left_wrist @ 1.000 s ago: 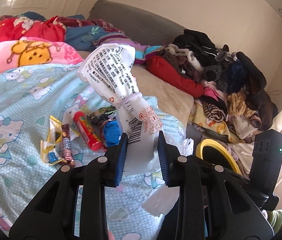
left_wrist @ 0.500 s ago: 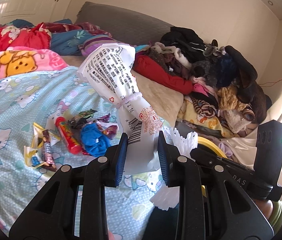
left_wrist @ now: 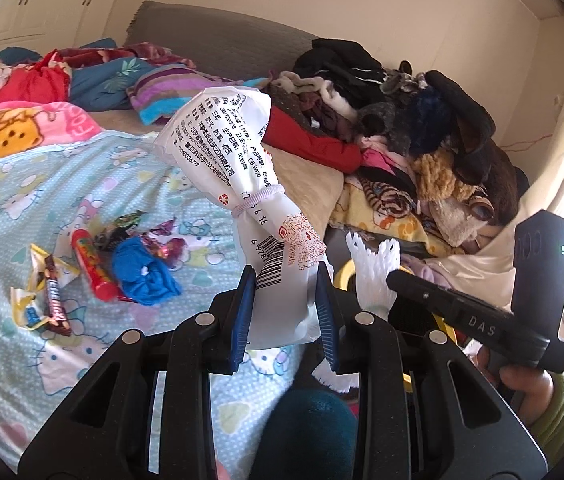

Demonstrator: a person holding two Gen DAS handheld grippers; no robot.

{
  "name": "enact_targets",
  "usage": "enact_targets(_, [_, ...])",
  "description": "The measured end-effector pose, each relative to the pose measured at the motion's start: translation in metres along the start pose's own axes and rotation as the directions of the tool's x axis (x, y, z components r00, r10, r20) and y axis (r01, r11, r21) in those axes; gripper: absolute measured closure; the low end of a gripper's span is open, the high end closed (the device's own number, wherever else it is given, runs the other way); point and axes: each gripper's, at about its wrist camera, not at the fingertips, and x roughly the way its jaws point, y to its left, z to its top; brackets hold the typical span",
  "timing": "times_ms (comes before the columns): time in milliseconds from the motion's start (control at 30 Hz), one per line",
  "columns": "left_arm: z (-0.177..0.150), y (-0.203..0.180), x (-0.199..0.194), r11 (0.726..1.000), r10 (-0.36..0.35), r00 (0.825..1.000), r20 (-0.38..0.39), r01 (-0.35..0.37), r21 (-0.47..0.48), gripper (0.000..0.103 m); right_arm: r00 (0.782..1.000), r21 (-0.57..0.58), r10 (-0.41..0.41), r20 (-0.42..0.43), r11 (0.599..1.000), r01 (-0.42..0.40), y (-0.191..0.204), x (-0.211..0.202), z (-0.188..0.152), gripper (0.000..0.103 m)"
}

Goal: Collect trash
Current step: 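Carry both items over the bin and open both tools to release them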

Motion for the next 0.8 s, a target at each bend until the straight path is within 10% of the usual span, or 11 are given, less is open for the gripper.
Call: enact_targets(800, [-0.007,-0.056,0.028,0.991,-0.076,0.995,-0.058,0.082,0.102,0.080,0.991,0.035,-0.131,0.013,0.991,0.130,-0.072,-0.035,0.000,0.096])
